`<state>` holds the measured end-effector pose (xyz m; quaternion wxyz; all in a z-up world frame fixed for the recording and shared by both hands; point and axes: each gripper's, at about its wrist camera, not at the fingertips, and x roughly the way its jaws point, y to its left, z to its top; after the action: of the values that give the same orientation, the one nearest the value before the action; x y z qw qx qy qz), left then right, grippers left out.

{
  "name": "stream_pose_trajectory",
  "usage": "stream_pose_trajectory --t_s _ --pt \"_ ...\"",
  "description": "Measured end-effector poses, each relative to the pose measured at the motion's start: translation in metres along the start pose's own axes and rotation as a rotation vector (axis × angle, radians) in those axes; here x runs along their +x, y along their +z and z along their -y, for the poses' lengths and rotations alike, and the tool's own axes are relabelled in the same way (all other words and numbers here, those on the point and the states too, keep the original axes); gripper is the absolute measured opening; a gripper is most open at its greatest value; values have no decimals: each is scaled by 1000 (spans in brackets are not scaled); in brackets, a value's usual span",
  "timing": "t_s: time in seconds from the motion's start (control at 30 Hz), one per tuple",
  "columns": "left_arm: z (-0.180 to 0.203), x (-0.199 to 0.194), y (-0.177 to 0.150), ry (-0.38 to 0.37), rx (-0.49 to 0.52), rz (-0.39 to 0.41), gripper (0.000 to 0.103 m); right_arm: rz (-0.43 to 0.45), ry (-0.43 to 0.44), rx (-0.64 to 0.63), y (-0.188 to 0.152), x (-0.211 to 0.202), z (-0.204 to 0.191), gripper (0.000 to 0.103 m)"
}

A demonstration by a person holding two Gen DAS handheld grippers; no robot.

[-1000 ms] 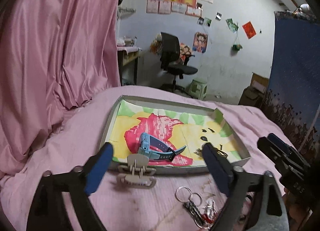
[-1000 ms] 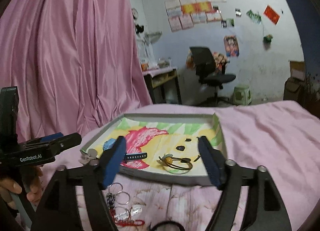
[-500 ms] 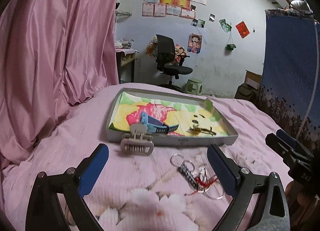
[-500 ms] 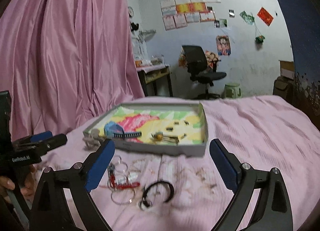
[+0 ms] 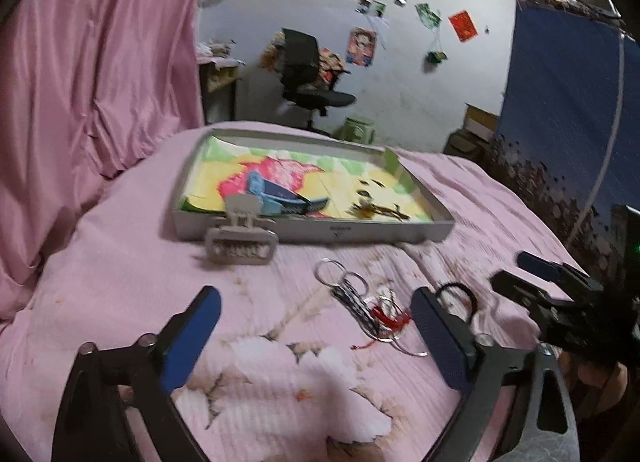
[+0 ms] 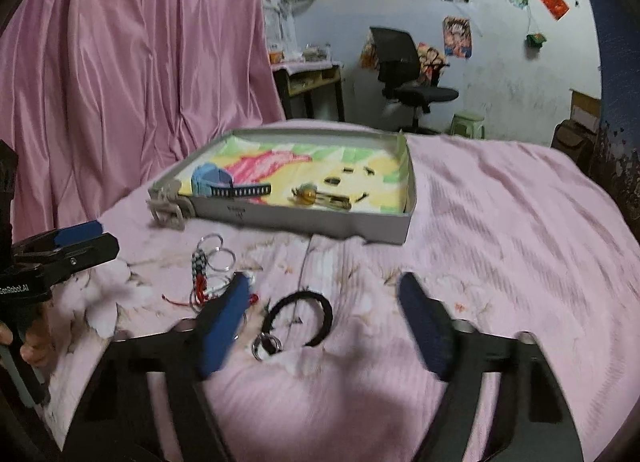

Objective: Organize jewelry
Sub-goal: 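Grasp the black hair tie with the right tool while the left tool grasps the red string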

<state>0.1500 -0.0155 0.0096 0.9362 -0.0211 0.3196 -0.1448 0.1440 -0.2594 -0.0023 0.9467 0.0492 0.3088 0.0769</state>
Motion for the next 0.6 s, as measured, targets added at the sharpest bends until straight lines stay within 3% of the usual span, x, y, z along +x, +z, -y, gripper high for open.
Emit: stream_pose_trajectory --t_s 0.1,0.2,0.47,0.6 --pt "5 9 -3 -47 28 -43 73 -43 32 7 -3 8 2 38" --pt "12 18 -5 -99 56 -81 59 -83 48 -3 -6 18 0 31" --pt "30 43 -11 -207 94 -187 41 -161 48 -13 -10 37 -3 21" --pt "33 54 -18 -202 111 -247 35 -183 51 -17 -11 41 -3 19"
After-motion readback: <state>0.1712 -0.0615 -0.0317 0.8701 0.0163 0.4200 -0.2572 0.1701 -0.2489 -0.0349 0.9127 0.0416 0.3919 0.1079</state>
